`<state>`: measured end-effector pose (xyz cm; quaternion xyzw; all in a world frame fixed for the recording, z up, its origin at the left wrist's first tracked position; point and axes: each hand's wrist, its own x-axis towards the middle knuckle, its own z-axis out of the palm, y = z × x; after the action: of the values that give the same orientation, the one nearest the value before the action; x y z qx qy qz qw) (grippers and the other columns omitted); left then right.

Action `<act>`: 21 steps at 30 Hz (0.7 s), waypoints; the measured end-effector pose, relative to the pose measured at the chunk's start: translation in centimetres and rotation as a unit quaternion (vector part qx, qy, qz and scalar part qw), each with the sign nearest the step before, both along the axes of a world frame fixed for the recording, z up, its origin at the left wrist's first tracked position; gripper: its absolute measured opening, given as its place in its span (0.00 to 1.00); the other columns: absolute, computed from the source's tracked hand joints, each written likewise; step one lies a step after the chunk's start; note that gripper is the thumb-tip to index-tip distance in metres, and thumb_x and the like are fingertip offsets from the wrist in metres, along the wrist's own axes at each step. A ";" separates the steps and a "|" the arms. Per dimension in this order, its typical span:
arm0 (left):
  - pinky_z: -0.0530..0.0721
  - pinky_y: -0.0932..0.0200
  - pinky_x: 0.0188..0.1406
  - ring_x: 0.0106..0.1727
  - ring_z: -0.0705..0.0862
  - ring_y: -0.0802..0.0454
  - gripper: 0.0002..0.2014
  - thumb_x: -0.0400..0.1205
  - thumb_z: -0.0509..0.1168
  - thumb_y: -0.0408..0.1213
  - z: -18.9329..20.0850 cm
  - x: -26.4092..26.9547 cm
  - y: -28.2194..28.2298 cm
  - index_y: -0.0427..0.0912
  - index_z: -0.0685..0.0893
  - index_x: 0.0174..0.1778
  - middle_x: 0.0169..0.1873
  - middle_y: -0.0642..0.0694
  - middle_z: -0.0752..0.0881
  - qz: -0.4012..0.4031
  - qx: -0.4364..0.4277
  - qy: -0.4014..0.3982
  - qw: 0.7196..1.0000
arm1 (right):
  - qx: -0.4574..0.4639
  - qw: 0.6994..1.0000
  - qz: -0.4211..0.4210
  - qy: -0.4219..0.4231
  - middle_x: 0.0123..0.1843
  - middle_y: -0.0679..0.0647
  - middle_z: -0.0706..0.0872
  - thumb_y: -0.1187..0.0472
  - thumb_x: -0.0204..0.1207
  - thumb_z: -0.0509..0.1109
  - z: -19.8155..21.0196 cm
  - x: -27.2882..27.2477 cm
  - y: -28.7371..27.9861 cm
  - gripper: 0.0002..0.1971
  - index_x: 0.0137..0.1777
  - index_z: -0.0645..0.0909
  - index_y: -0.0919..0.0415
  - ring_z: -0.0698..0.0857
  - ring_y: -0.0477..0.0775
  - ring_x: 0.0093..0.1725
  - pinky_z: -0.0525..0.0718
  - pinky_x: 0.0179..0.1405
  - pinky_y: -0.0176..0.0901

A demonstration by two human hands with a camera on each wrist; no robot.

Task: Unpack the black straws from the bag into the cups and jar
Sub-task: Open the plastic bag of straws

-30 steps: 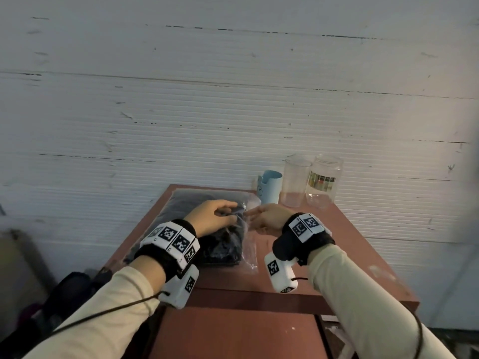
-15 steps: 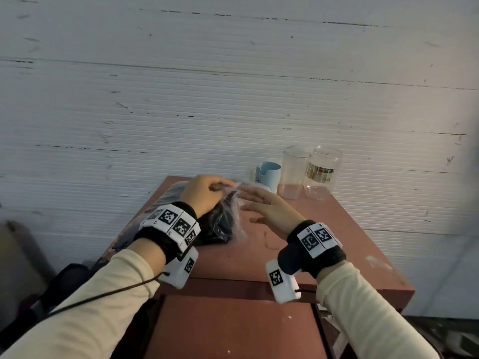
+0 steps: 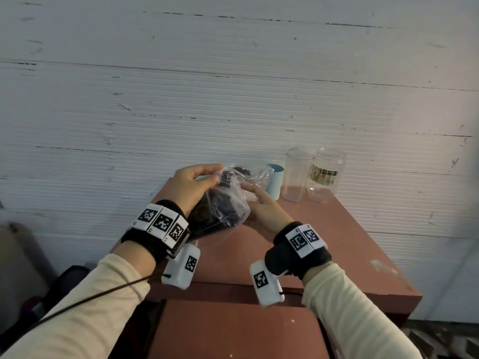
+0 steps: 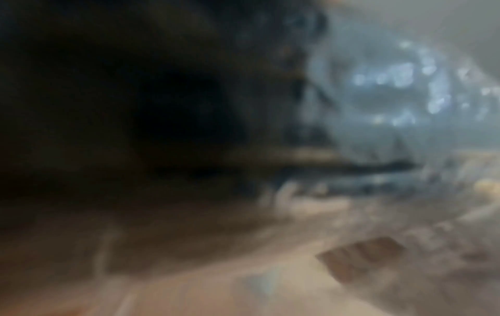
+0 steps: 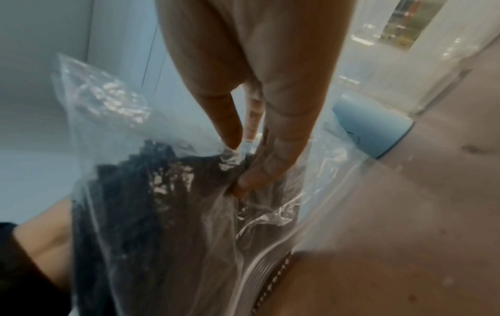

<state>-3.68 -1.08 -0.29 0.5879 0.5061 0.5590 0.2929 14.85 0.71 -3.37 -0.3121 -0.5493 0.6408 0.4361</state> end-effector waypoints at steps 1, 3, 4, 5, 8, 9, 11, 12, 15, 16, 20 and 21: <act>0.81 0.46 0.66 0.56 0.89 0.56 0.13 0.74 0.75 0.42 0.0 0.0 -0.1 0.65 0.90 0.51 0.50 0.59 0.91 -0.001 -0.001 -0.004 1.000 | 0.008 1.000 -0.015 -0.002 0.46 0.67 0.86 0.76 0.79 0.64 0.1 0.1 0.1 0.17 0.62 0.77 0.58 0.86 0.57 0.36 0.89 0.36 0.44; 0.81 0.46 0.66 0.56 0.89 0.56 0.13 0.73 0.75 0.45 -0.2 -0.2 0.0 0.66 0.90 0.52 0.51 0.59 0.91 0.002 -0.007 0.003 1.000 | 0.041 0.997 -0.053 -0.034 0.44 0.63 0.87 0.78 0.77 0.65 0.4 0.4 0.2 0.14 0.57 0.79 0.63 0.85 0.55 0.35 0.87 0.35 0.41; 0.81 0.45 0.66 0.56 0.89 0.56 0.13 0.72 0.75 0.47 -0.3 -0.2 0.0 0.66 0.89 0.52 0.51 0.59 0.91 0.006 -0.011 0.010 1.000 | 0.062 0.993 -0.079 -0.054 0.45 0.60 0.87 0.79 0.77 0.65 0.5 0.7 0.4 0.13 0.57 0.80 0.65 0.85 0.53 0.36 0.86 0.37 0.41; 0.82 0.46 0.66 0.56 0.89 0.55 0.13 0.72 0.76 0.46 -0.4 -0.2 0.0 0.65 0.90 0.51 0.50 0.58 0.91 0.009 -0.010 0.008 1.000 | 0.085 0.988 -0.105 -0.073 0.44 0.58 0.86 0.79 0.76 0.65 0.7 1.2 0.5 0.13 0.57 0.81 0.66 0.84 0.51 0.38 0.85 0.39 0.40; 0.84 0.51 0.65 0.54 0.89 0.53 0.13 0.75 0.76 0.34 -0.6 0.5 -0.3 0.59 0.91 0.49 0.52 0.51 0.91 0.003 -0.028 -0.005 1.000 | 0.150 0.968 -0.167 -0.110 0.47 0.54 0.87 0.74 0.75 0.70 1.3 3.0 0.7 0.13 0.56 0.82 0.59 0.86 0.51 0.46 0.86 0.47 0.37; 0.85 0.57 0.61 0.53 0.89 0.53 0.14 0.76 0.75 0.32 -0.8 0.8 -0.4 0.56 0.91 0.52 0.53 0.49 0.91 -0.014 -0.045 0.007 0.999 | 0.162 0.963 -0.179 -0.115 0.50 0.54 0.88 0.73 0.75 0.72 1.5 3.7 0.6 0.14 0.57 0.83 0.57 0.87 0.52 0.49 0.86 0.51 0.39; 0.83 0.72 0.50 0.50 0.88 0.58 0.15 0.77 0.75 0.32 -0.6 1.7 -1.1 0.48 0.88 0.58 0.54 0.48 0.89 -0.052 -0.088 0.072 0.992 | 0.176 0.960 -0.180 -0.125 0.54 0.53 0.89 0.71 0.74 0.74 2.0 4.9 0.5 0.17 0.62 0.82 0.58 0.88 0.49 0.53 0.86 0.55 0.38; 0.80 0.73 0.51 0.52 0.86 0.58 0.15 0.77 0.74 0.36 -0.6 2.1 -1.2 0.47 0.87 0.60 0.54 0.50 0.88 -0.064 -0.101 0.110 0.987 | 0.180 0.960 -0.166 -0.135 0.56 0.53 0.88 0.71 0.75 0.73 2.1 5.3 0.4 0.19 0.64 0.81 0.60 0.87 0.47 0.53 0.86 0.56 0.37; 0.75 0.60 0.63 0.60 0.81 0.59 0.19 0.78 0.71 0.48 -0.1 3.8 -1.4 0.50 0.83 0.65 0.58 0.58 0.83 -0.059 -0.070 0.166 0.982 | 0.188 0.959 -0.115 -0.179 0.62 0.55 0.87 0.73 0.77 0.70 2.0 5.9 -0.2 0.22 0.70 0.78 0.61 0.87 0.50 0.58 0.84 0.62 0.41; 0.75 0.60 0.63 0.60 0.80 0.62 0.20 0.78 0.71 0.50 0.1 4.3 -1.4 0.52 0.83 0.67 0.57 0.59 0.82 -0.056 -0.052 0.164 0.984 | 0.191 0.959 -0.102 -0.184 0.64 0.55 0.86 0.73 0.78 0.68 1.8 6.0 -0.4 0.23 0.72 0.76 0.61 0.86 0.50 0.60 0.83 0.64 0.42; 0.80 0.63 0.60 0.58 0.82 0.64 0.21 0.78 0.71 0.51 0.7 6.2 -1.1 0.54 0.82 0.68 0.55 0.58 0.85 -0.108 -0.047 0.138 0.983 | 0.168 0.976 -0.040 -0.132 0.68 0.57 0.83 0.78 0.80 0.62 1.5 5.9 -1.0 0.27 0.77 0.70 0.61 0.84 0.52 0.63 0.82 0.62 0.40; 0.80 0.64 0.57 0.57 0.82 0.64 0.21 0.78 0.72 0.49 0.6 6.5 -1.0 0.53 0.82 0.67 0.53 0.59 0.85 -0.112 -0.048 0.136 0.983 | 0.159 0.980 -0.027 -0.118 0.68 0.58 0.83 0.80 0.79 0.60 1.5 5.9 -1.2 0.28 0.77 0.69 0.61 0.85 0.53 0.62 0.82 0.62 0.41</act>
<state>2.84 -2.05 0.34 0.6969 0.4983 0.4125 0.3098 20.76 -0.49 -1.87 -0.3269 -0.6832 0.4916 0.4298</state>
